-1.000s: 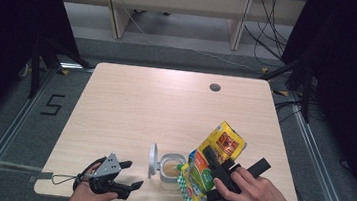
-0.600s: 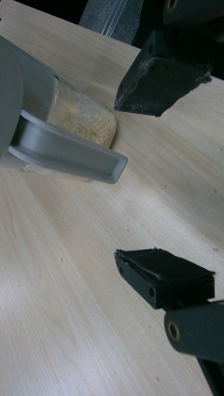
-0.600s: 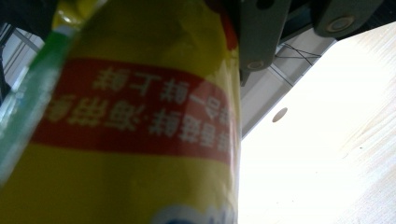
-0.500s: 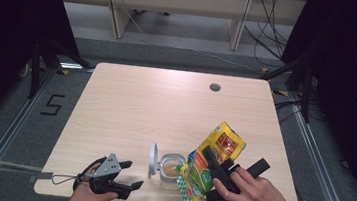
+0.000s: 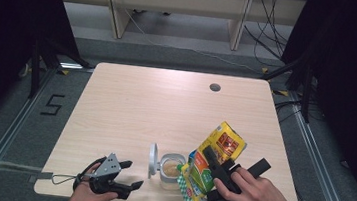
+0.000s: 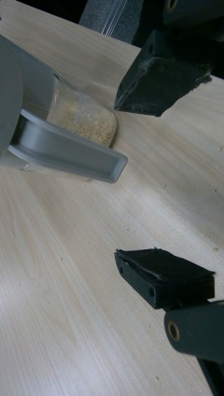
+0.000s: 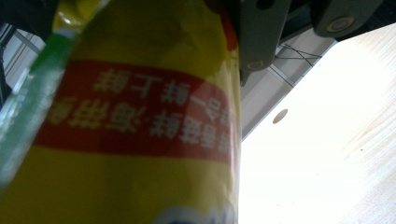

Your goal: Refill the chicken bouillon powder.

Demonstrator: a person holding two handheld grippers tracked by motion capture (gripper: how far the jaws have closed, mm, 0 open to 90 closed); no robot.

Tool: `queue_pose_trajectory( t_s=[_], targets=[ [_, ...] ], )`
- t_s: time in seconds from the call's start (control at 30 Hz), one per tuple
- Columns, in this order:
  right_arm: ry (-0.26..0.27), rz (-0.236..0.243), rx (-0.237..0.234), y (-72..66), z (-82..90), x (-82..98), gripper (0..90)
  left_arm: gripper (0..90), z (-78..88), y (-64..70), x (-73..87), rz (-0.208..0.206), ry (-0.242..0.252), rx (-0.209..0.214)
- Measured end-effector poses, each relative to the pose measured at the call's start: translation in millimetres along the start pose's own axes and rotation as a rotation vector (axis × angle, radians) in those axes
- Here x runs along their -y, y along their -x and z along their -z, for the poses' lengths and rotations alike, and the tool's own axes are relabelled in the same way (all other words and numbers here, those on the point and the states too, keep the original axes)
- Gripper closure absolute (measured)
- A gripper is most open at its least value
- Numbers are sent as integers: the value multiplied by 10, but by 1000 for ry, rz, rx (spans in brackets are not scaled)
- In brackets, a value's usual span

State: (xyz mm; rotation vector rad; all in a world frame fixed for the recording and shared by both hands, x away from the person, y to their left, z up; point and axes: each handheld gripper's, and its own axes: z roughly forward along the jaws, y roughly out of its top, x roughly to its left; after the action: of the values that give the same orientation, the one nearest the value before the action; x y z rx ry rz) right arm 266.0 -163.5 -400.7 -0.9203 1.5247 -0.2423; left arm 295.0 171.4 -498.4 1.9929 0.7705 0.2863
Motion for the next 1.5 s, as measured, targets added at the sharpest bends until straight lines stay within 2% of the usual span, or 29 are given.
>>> queue_pose_trajectory(
  t_s=[0.1, 0.17, 0.2, 0.27, 0.37, 0.43, 0.47, 0.53, 0.6, 0.67, 0.8, 0.83, 1.07, 1.1, 1.2, 1.23, 1.27, 1.3, 1.33, 1.4, 1.47, 1.5],
  targets=[
    [0, 0, 0, 1, 1, 1, 587, 225, 0, 0, 0, 0, -1, 1],
    [1, 0, -1, 3, 1, 0, 588, 226, 3, -13, -5, -27, -2, 0],
    [0, 1, 0, 3, 1, 0, 588, 226, 3, -13, -6, -27, -2, 0],
    [0, 0, 0, 3, 0, 1, 589, 225, 0, 1, 0, 0, -1, 2],
    [-1, -5, -2, 1, 3, 2, 588, 226, 0, -1, 0, -4, -1, 0],
    [2, -5, -3, 3, 1, 3, 589, 226, 3, -13, -6, -27, -1, -1],
    [2, -5, -2, 3, 1, 4, 589, 226, -1, 2, 1, 2, -1, 1],
    [1, -4, -2, 3, 1, 4, 589, 226, -1, 2, 0, 1, 0, 1],
    [13, -25, 10, -7, -8, -1, 589, 226, -1, 2, 0, 0, -1, 1],
    [15, -14, 19, -6, -8, 4, 589, 226, 0, 1, 1, 1, 0, 1],
    [1, -35, 7, -19, 1, 11, 589, 226, 0, 1, 0, 0, 0, 0],
    [-6, -9, -3, -2, 8, 17, 589, 226, 0, 0, 0, -1, -1, 0],
    [-6, -9, -2, 0, 8, 17, 590, 226, 1, 1, 0, -1, 0, 0],
    [2, -36, 8, -18, 0, 12, 590, 226, 1, 1, 0, 0, 0, 0],
    [2, -32, 8, -15, 1, 12, 590, 226, 1, 2, 0, -1, 0, 0],
    [16, -9, 16, 4, -9, 9, 590, 226, 1, 1, -1, -1, 0, 0],
    [-4, -2, 2, 5, 5, 14, 590, 226, 1, 2, -1, -1, 1, -1],
    [5, -27, 12, -10, -3, 8, 590, 226, 3, -4, -4, -15, 0, -1],
    [9, 21, 3, 23, -6, 12, 590, 226, 5, -11, -6, -27, 1, -2],
    [9, 21, 4, 26, -8, 12, 591, 226, 7, -16, -7, -31, -3, -5],
    [1, 9, 1, 15, -4, 12, 591, 226, 4, -13, -6, -26, 1, -2],
    [2, 10, 1, 16, -4, 13, 591, 226, 1, -1, -1, -3, 1, -1]
  ],
)
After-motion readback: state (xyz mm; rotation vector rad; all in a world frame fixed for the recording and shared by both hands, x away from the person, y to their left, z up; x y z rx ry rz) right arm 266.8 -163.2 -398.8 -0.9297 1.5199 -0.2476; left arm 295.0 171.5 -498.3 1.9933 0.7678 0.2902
